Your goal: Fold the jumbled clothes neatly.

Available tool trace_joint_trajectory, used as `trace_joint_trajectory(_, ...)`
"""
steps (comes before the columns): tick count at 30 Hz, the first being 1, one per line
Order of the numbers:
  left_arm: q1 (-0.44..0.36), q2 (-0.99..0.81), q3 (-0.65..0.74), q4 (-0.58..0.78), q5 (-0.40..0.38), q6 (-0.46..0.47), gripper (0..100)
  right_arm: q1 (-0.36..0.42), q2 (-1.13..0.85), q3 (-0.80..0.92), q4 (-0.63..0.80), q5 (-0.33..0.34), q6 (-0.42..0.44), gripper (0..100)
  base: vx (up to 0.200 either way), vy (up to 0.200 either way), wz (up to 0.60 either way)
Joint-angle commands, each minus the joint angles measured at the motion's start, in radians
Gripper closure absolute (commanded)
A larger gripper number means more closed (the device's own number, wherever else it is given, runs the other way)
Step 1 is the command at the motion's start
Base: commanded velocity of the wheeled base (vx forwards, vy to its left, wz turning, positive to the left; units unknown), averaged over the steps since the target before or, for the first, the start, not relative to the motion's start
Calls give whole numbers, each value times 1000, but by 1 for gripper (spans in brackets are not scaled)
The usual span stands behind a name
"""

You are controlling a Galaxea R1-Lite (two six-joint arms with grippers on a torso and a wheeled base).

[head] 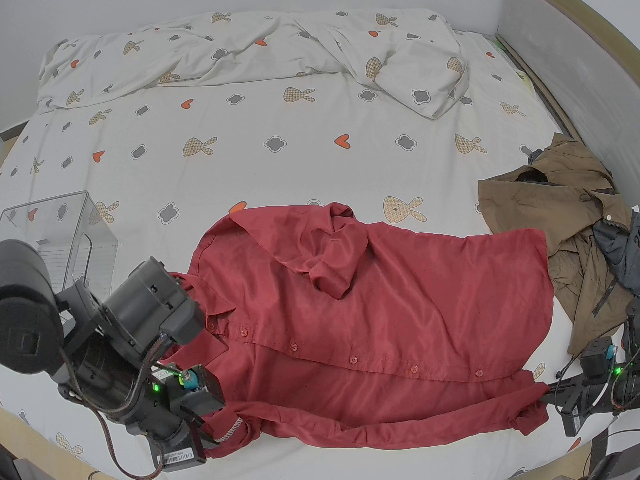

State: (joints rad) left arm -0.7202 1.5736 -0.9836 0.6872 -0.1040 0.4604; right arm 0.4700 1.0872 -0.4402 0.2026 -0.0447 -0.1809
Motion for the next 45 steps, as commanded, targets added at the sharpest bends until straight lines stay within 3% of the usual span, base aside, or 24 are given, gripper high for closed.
trace_joint_trajectory(1, 44, 77, -35, 0, 0, 6, 100, -27, 71, -2, -18, 0, 0, 100, 0, 0, 0)
trace_joint_trajectory(24, 162, 223, -162, -6, -3, 9, 100, -205, 191, -38, -22, -34, 0, 100, 0, 0, 0)
trace_joint_trajectory(29, 180, 249, -202, -6, -3, 12, 100, -208, 244, -37, -81, -40, 1, 100, 0, 0, 0)
trace_joint_trajectory(34, 180, 290, -257, -5, -2, 12, 100, -202, 342, -22, -181, -127, 0, 100, 0, 0, 0)
trace_joint_trajectory(35, 180, 290, -257, -5, -2, 12, 100, -202, 342, -22, -181, -127, 0, 0, 0, 0, 0)
trace_joint_trajectory(36, 180, 299, -273, -5, -2, 9, 0, -195, 353, -11, -227, -133, 4, 0, 0, 0, 0)
trace_joint_trajectory(45, 234, 223, -326, -6, -8, 3, 0, -202, 269, 6, -285, -132, 11, 0, 0, 0, 0)
